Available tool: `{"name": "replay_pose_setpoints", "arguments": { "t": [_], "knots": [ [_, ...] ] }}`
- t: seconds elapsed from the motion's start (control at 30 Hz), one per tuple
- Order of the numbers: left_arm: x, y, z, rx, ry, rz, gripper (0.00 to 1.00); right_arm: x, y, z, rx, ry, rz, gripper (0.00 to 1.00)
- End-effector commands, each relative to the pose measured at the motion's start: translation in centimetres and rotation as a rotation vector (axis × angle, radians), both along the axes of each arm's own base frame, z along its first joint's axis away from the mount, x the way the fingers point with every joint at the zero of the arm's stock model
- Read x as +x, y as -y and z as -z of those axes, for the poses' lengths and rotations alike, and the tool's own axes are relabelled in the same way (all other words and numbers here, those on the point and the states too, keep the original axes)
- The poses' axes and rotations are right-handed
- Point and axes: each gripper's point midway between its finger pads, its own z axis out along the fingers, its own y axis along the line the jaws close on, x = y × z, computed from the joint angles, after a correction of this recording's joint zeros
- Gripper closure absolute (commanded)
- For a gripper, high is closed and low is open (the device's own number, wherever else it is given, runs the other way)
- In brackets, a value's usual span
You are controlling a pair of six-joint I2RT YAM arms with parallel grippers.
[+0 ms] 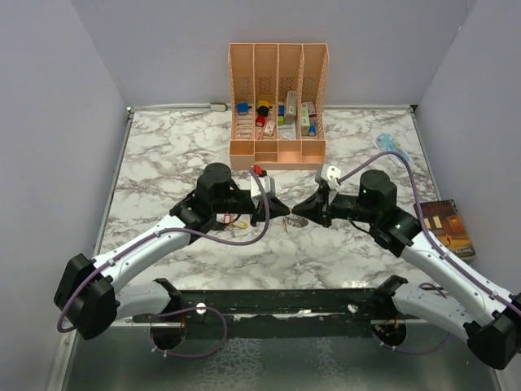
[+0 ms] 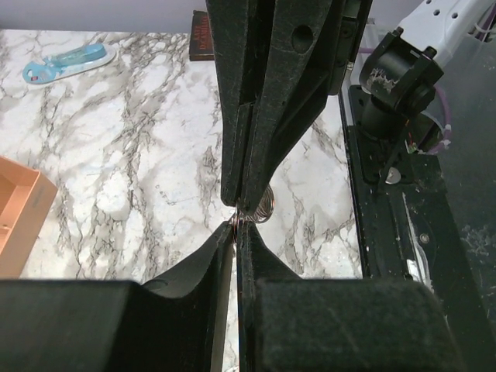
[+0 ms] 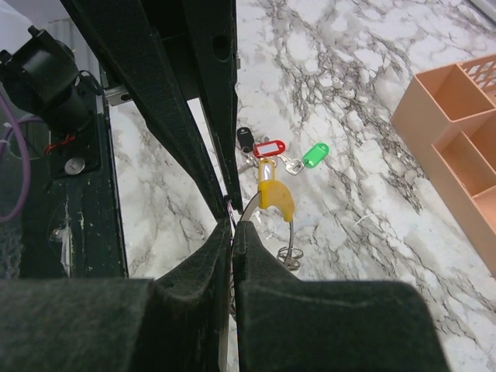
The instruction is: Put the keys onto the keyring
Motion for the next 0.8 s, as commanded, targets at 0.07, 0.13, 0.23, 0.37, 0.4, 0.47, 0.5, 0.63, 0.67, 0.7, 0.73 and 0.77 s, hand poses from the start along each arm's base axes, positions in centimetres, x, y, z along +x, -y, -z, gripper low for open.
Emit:
{"name": "replay_pose_setpoints", "arguments": {
  "t": [0.07,0.13,0.23,0.37,0.4,0.47,0.5,0.63,0.67,0.7,0.73,0.77],
  "knots": [
    [0.53,-0.19,0.35,0.074,0.012,0.049,0.91,0.02,-0.29,-1.09,-0.019,0.006,-0.021,0.98],
    [0.41,-0.09,0.22,0.088,0.021,0.074,0.91,-0.01,-0.30,-1.04,-0.022,0.003,-0.023,0.99],
    [0.20,0.10,-0.20,0.097,0.033,0.113,0.91,-0.04,-0.32,-1.02,-0.024,-0.001,-0.026,0.98],
    [0.12,0.38,-0.32,0.104,0.032,0.144,0.91,-0.04,-0.39,-0.96,-0.023,-0.003,-0.029,0.98],
    [0.12,0.42,-0.30,0.105,0.033,0.149,0.91,-0.02,-0.42,-0.90,-0.024,-0.004,-0.030,0.99],
    [0.04,0.50,-0.30,0.106,0.039,0.163,0.91,0.10,-0.42,-1.00,-0.023,-0.001,-0.026,0.99],
    [-0.09,0.48,-0.30,0.108,0.039,0.173,0.91,0.10,-0.43,-1.02,-0.025,-0.001,-0.026,0.99],
    [-0.39,0.42,-0.31,0.119,0.055,0.205,0.88,0.36,-0.45,-0.92,-0.037,-0.002,-0.021,0.98],
    [-0.43,0.40,-0.34,0.122,0.060,0.209,0.87,0.41,-0.49,-0.91,-0.039,-0.003,-0.022,0.98],
    [-0.42,0.38,-0.34,0.124,0.064,0.211,0.86,0.45,-0.52,-0.93,-0.040,-0.003,-0.022,0.99],
    [-0.40,0.37,-0.36,0.126,0.068,0.212,0.85,0.50,-0.52,-0.98,-0.039,-0.002,-0.021,0.99],
    [-0.41,0.34,-0.34,0.128,0.071,0.214,0.85,0.53,-0.57,-0.99,-0.040,-0.001,-0.022,0.99]
  ]
}}
